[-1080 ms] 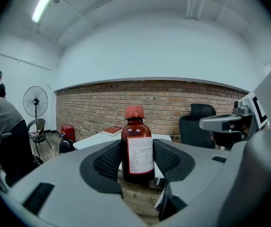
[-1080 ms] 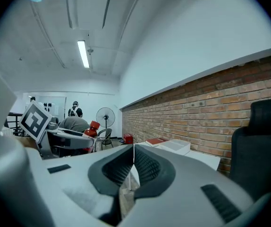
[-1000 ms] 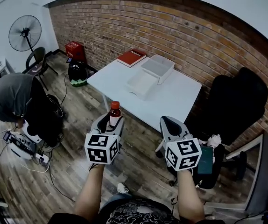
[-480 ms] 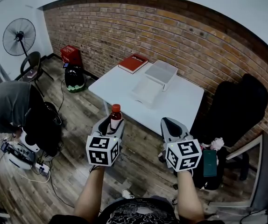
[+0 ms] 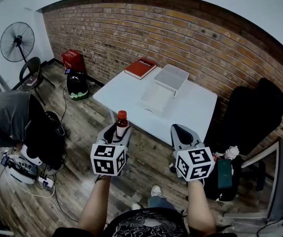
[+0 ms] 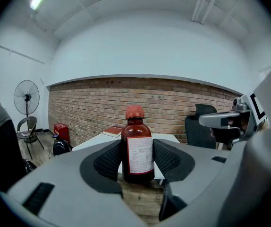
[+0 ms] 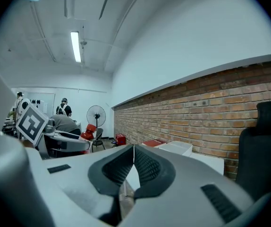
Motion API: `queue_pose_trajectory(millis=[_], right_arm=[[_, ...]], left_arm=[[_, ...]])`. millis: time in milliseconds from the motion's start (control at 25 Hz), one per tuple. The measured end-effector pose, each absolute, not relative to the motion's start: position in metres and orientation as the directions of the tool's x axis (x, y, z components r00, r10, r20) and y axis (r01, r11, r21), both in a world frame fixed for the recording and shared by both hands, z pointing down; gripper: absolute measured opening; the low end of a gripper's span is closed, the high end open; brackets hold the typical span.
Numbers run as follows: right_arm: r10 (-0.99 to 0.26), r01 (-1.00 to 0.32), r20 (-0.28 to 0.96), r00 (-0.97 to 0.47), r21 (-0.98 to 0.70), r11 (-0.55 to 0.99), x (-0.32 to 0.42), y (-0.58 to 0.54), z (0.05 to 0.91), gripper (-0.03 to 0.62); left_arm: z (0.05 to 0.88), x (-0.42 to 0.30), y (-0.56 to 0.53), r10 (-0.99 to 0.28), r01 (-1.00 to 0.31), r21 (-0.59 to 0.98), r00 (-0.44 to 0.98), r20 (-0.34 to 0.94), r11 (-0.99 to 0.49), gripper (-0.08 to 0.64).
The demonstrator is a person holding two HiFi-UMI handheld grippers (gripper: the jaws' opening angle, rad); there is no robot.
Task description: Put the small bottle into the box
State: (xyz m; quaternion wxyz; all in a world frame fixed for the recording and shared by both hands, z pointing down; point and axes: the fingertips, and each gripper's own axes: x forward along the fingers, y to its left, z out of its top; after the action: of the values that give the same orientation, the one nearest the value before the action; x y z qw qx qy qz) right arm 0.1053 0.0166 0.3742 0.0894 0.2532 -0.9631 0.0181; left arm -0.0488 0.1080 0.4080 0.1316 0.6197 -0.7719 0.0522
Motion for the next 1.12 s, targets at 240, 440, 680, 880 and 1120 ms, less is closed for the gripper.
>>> queue_pose_trajectory(millis=[240, 440, 680, 880, 1120], right_arm=[[-0.489, -0.496, 0.173, -0.855, 0.001, 0.868, 0.093, -0.007, 0.380, 0.021], [-0.484, -0.491, 0.161, -0.860, -0.008, 0.871, 0.073, -0.038, 0.383, 0.021], [-0.467, -0.477, 0.163, -0.869, -0.024, 0.879, 0.044, -0.085, 0.385, 0.021], [-0.453, -0.465, 0.167, -0.875, -0.035, 0.885, 0.022, -0.128, 0.384, 0.021], [-0.448, -0.464, 0.179, -0.876, -0.056, 0.884, 0.010, -0.182, 0.386, 0.021]], left_arm=[[0.414, -0.061, 0.085, -0.943, -0.972, 0.079, -0.192, 0.270, 0.221, 0.222], [0.415, -0.078, 0.054, -0.944, -0.974, 0.065, -0.193, 0.267, 0.218, 0.222], [0.417, -0.104, 0.010, -0.937, -0.971, 0.059, -0.205, 0.284, 0.231, 0.222], [0.415, -0.123, -0.031, -0.931, -0.969, 0.057, -0.212, 0.296, 0.239, 0.222], [0.415, -0.139, -0.078, -0.922, -0.968, 0.049, -0.220, 0.319, 0.248, 0.222]])
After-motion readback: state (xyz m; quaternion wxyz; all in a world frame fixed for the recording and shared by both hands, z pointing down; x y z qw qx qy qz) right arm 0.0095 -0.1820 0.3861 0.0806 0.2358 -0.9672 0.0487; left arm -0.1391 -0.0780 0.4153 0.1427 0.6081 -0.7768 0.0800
